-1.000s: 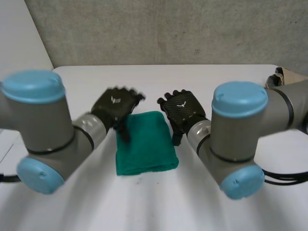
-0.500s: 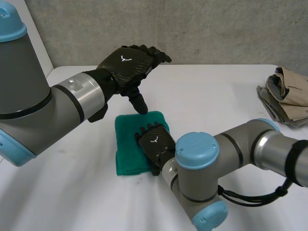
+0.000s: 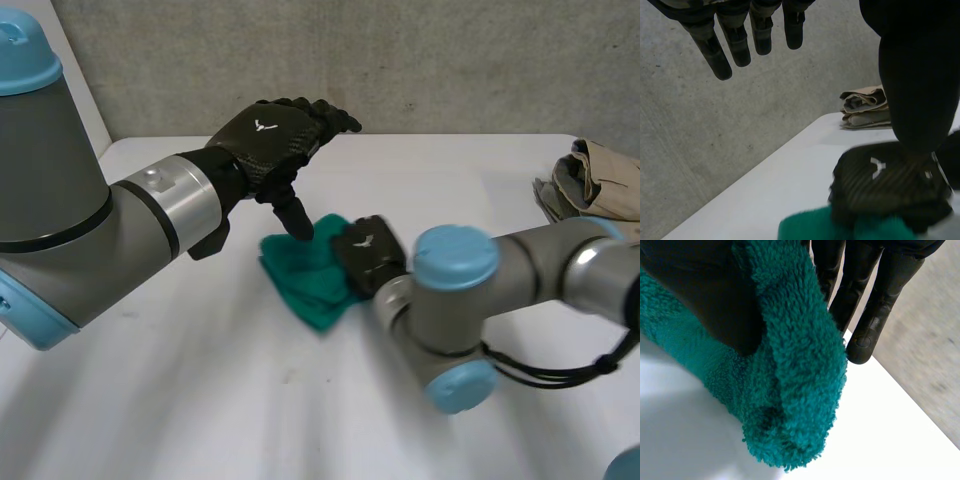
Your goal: Fold the laundry.
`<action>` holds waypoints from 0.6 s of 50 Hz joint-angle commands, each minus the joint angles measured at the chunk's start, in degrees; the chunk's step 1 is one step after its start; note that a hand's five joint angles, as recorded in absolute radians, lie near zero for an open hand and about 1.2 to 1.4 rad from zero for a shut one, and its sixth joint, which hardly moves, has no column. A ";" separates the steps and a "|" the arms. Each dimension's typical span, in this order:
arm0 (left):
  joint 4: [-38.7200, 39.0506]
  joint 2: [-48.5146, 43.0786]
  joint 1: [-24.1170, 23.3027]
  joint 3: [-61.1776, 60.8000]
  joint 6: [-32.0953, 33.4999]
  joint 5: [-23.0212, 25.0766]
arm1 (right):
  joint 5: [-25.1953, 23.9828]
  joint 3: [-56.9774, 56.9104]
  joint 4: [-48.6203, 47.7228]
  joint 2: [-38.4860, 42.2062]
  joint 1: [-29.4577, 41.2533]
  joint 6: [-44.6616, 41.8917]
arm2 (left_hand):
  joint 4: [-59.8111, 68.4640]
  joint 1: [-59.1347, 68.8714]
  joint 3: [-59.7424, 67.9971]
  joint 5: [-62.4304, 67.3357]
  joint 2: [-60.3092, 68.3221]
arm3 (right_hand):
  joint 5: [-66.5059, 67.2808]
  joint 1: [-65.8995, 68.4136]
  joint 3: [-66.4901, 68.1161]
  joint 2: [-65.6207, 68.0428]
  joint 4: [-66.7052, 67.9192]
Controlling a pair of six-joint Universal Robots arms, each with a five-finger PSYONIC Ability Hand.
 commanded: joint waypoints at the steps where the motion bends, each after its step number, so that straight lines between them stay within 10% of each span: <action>1: 0.04 0.05 0.00 -0.15 -0.94 0.04 | -9.65 8.22 0.87 -6.73 -14.08 -8.37 | 0.72 1.55 0.24 -0.34 0.64 | 15.92 26.80 13.44 12.68 11.99; 8: 0.04 0.05 -0.09 -0.33 -1.03 -0.05 | -19.85 4.98 2.27 -7.79 -22.52 -13.47 | 0.55 1.38 0.07 -0.51 0.47 | 15.92 26.80 13.44 12.68 11.99; 30: 0.04 0.05 -0.52 -0.42 -2.26 -0.13 | -21.51 -37.04 -1.60 3.10 -41.33 10.43 | 0.72 1.55 0.24 -0.35 0.64 | 15.92 26.80 13.44 12.68 11.99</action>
